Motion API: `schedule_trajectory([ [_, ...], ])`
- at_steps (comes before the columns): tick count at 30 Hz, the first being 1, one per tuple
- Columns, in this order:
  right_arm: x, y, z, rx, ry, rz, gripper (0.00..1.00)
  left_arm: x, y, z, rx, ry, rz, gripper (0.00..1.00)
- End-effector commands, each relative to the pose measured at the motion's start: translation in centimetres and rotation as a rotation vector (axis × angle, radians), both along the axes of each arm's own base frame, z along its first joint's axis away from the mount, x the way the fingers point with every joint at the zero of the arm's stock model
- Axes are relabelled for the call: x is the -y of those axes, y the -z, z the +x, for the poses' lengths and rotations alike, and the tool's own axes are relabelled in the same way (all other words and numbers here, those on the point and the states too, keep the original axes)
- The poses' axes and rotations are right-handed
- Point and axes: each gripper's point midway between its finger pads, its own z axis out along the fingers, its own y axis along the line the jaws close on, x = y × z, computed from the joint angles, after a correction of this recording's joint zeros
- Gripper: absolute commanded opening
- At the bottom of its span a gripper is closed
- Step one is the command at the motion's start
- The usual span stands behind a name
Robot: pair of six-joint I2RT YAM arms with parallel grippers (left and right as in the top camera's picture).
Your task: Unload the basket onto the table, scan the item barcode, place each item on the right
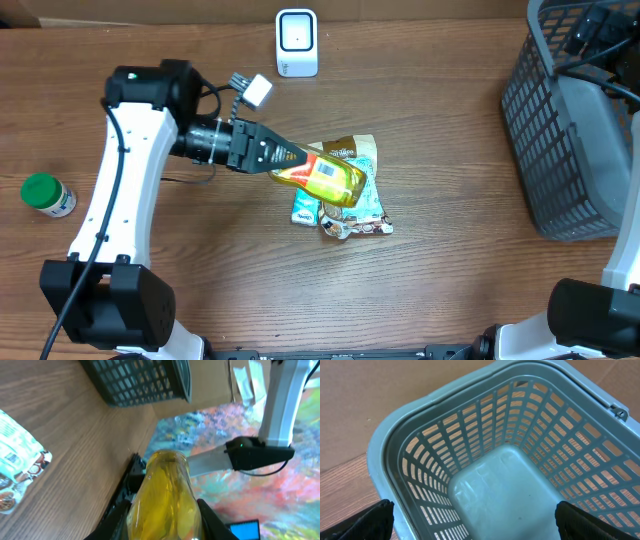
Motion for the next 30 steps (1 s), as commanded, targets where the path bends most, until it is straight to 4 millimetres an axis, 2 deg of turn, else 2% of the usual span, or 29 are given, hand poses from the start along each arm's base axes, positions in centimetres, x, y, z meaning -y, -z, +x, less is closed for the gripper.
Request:
schedule_trajectory([
  [1,0.1,-1.2,-0.2,0.03,0.01,-0.012,1.0,1.2,0.0,-1.0,-0.005,0.044,-0.004,0.04],
  [10,0.1,-1.2,-0.2,0.03,0.01,-0.011,1.0,3.8,0.1,-3.2,-0.041,0.136,0.01,0.04],
  [30,0.1,-1.2,-0.2,0.03,0.01,-0.012,1.0,3.8,0.1,-3.2,-0.056,0.135,0.017,0.04],
])
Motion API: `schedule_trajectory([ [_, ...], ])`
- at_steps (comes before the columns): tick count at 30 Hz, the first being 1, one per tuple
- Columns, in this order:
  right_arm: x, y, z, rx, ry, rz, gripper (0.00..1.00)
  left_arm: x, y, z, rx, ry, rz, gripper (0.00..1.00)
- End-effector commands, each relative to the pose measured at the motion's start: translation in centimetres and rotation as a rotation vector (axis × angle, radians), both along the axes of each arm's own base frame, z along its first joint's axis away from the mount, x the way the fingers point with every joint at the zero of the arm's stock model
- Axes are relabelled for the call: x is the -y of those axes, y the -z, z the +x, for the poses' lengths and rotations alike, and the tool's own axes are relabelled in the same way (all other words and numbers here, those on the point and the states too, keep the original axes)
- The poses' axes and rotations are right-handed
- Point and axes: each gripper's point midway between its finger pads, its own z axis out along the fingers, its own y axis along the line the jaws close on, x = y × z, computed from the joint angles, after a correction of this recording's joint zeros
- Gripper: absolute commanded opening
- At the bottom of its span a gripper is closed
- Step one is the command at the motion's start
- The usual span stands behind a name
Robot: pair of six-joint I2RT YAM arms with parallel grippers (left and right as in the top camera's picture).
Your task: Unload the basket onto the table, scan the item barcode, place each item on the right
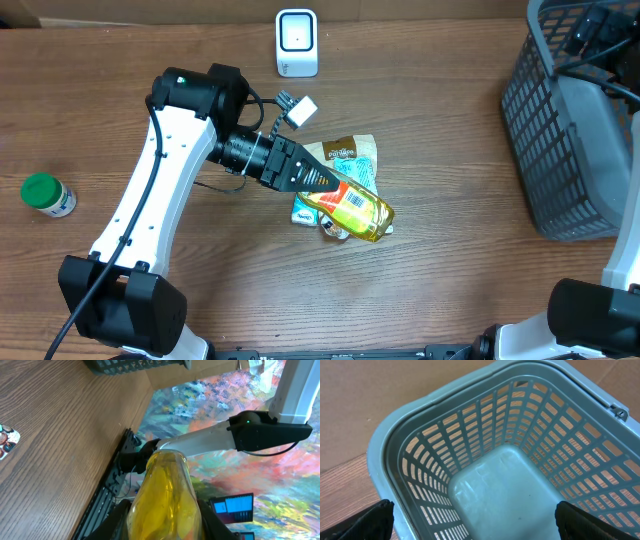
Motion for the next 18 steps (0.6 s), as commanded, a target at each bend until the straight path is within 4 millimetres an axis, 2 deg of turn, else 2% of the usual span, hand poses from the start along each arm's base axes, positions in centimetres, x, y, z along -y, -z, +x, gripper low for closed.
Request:
schedule_trajectory([
  [1,0.15,-1.24,-0.17,0.031,0.011,-0.012,1.0,0.09,-0.5,0.05,-0.017,-0.011,-0.03,0.04],
  [18,0.15,-1.23,-0.18,0.03,0.011,-0.012,1.0,0.05,-0.52,0.1,-0.032,-0.017,-0.027,0.04],
])
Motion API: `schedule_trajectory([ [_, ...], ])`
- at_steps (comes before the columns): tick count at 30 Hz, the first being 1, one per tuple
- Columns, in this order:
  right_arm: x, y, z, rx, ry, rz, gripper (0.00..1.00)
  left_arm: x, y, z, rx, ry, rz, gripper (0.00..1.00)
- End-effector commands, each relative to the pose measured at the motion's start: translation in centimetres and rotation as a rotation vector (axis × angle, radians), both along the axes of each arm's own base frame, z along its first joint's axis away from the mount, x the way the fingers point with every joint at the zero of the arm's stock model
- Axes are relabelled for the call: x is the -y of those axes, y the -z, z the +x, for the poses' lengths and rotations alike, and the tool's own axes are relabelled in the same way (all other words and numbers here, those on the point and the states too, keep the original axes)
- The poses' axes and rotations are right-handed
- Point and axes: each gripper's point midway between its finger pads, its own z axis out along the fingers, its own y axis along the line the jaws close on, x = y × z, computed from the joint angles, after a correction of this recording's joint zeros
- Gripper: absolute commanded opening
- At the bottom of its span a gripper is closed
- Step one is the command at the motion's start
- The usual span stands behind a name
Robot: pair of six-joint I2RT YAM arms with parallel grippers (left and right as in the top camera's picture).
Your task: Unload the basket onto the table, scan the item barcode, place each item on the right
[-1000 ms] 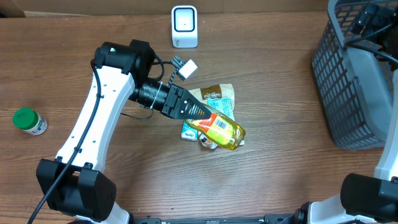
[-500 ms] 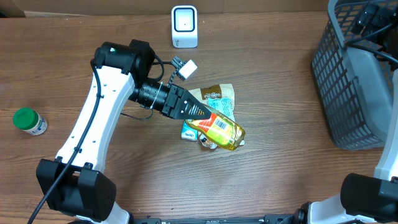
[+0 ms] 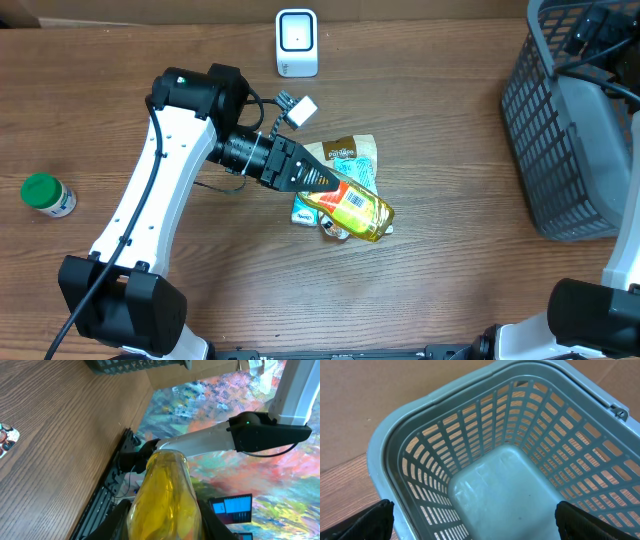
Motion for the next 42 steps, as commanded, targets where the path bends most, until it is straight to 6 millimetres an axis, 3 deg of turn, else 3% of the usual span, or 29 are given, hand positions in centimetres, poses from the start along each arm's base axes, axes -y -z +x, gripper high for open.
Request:
schedule_trajectory([
  [1,0.1,-1.2,-0.2,0.03,0.011,-0.011,1.0,0.1,-0.5,0.1,-0.022,-0.014,-0.031,0.04],
  [8,0.1,-1.2,-0.2,0.03,0.011,-0.012,1.0,-0.1,0.5,0.5,0.031,-0.003,0.016,0.04],
  [13,0.1,-1.2,-0.2,0.03,0.011,-0.011,1.0,-1.0,4.1,2.1,0.132,-0.004,0.216,0.04],
  [18,0.1,-1.2,-0.2,0.03,0.011,-0.011,1.0,-5.8,9.7,6.2,0.005,-0.311,0.725,0.04],
  [22,0.1,-1.2,-0.2,0.03,0.011,-0.012,1.0,-7.4,10.4,9.1,0.052,-0.453,0.816,0.04],
  [26,0.1,-1.2,-0.2,0.03,0.011,-0.011,1.0,-7.2,8.6,11.4,0.138,-0.489,0.732,0.04],
  [37,0.1,-1.2,-0.2,0.03,0.011,-0.012,1.0,-9.6,-4.8,15.3,0.483,-0.671,0.65,0.04],
  [42,0.1,-1.2,-0.2,0.03,0.011,-0.011,1.0,-12.5,-7.7,18.3,0.676,-0.822,0.762,0.04],
])
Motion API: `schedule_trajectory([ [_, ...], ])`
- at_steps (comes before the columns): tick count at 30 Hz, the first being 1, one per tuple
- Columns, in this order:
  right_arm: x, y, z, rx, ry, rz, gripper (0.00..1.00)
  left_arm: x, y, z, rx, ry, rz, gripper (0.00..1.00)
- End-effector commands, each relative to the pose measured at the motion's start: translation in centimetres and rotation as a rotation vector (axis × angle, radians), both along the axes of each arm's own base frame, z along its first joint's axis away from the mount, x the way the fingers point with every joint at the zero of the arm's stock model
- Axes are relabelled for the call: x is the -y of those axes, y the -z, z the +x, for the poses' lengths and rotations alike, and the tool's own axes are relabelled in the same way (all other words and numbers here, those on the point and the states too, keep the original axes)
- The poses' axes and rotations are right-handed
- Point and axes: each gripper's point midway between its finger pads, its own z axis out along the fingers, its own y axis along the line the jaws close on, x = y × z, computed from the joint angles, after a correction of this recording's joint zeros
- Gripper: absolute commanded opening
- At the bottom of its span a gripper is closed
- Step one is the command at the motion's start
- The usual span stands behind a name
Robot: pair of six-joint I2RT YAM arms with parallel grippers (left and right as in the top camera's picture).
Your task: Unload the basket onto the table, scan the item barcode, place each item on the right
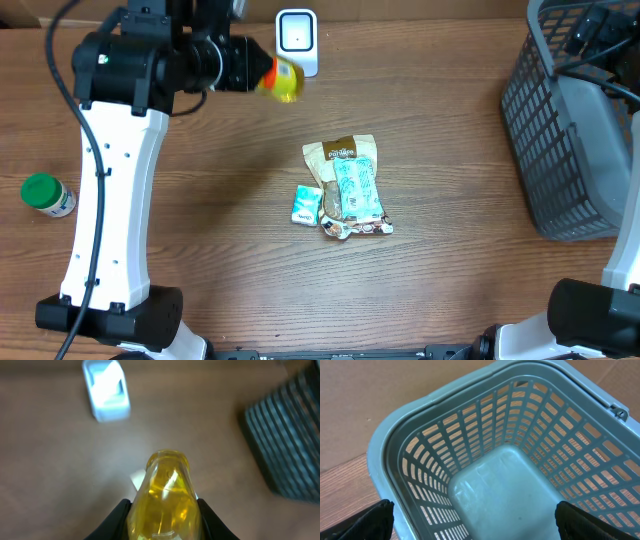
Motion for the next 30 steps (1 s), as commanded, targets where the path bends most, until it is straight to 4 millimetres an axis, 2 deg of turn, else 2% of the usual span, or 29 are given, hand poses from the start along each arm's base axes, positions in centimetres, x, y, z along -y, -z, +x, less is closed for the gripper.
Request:
schedule_trajectory([
  [1,0.1,-1.2,-0.2,0.03,0.011,-0.011,1.0,-2.5,-1.7,1.9,0.133,-0.082,0.145,0.04],
  [7,0.1,-1.2,-0.2,0.031,0.011,-0.011,1.0,-2.2,-1.7,5.8,0.28,-0.056,0.338,0.04],
  [15,0.1,-1.2,-0.2,0.03,0.011,-0.011,1.0,0.0,1.6,11.1,0.383,-0.038,0.721,0.04],
  [19,0.1,-1.2,-0.2,0.031,0.011,-0.011,1.0,1.6,3.9,13.8,0.426,0.013,0.911,0.04],
  [23,0.1,-1.2,-0.2,0.03,0.011,-0.011,1.0,3.1,7.4,16.5,0.447,0.137,1.091,0.04],
  [26,0.1,-1.2,-0.2,0.031,0.011,-0.011,1.0,3.4,10.2,18.3,0.446,0.223,1.226,0.04],
  [30,0.1,-1.2,-0.2,0.03,0.011,-0.011,1.0,3.1,12.9,19.9,0.427,0.248,1.334,0.04],
])
